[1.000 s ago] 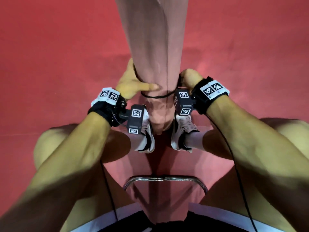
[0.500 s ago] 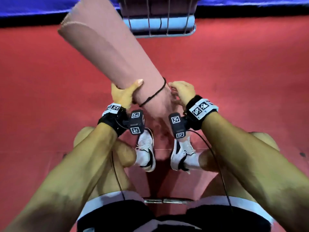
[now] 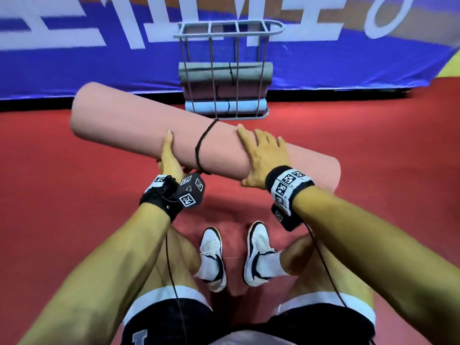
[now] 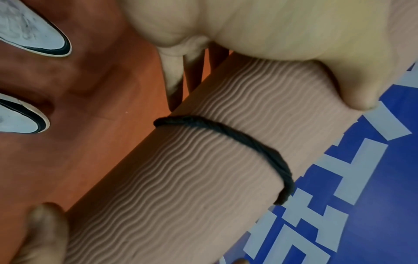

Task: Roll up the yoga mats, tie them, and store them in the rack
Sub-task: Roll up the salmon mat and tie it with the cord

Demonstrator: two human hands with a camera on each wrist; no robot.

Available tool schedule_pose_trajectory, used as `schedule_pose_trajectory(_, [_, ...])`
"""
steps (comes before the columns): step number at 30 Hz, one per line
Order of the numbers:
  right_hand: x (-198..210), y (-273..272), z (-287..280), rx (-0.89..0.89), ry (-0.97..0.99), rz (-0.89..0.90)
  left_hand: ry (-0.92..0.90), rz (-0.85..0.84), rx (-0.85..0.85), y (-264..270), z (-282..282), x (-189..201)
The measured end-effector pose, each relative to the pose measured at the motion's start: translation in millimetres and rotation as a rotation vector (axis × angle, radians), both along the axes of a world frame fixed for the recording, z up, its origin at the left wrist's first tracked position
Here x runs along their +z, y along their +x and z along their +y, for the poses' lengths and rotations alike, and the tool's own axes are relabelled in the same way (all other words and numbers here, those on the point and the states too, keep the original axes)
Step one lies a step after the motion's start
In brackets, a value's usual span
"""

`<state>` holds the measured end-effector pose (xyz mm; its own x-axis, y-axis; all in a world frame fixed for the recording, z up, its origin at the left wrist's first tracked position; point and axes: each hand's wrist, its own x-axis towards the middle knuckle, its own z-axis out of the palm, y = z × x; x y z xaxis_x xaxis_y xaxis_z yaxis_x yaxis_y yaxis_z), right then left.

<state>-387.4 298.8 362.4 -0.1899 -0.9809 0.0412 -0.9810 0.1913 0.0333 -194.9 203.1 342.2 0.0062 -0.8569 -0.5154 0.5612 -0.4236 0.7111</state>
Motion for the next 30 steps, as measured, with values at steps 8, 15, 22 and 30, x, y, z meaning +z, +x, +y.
schedule_pose_trajectory(8, [21.1, -3.4, 9.5, 0.014, -0.135, 0.086, -0.322, -0.874, 0.246, 5.8, 13.5, 37.6])
schedule_pose_trajectory(15, [33.8, -7.6, 25.2, 0.009, -0.142, 0.147, -0.837, -1.425, -0.076, -8.5, 34.6, 38.7])
schedule_pose_trajectory(22, [41.8, -10.8, 38.1, 0.013, -0.107, 0.180, -0.911, -1.541, -0.300, -24.6, 48.2, 56.0])
schedule_pose_trajectory(30, [60.4, -8.3, 48.5, 0.031, -0.138, 0.172, -1.114, -1.254, -0.344, -43.6, 73.1, 70.5])
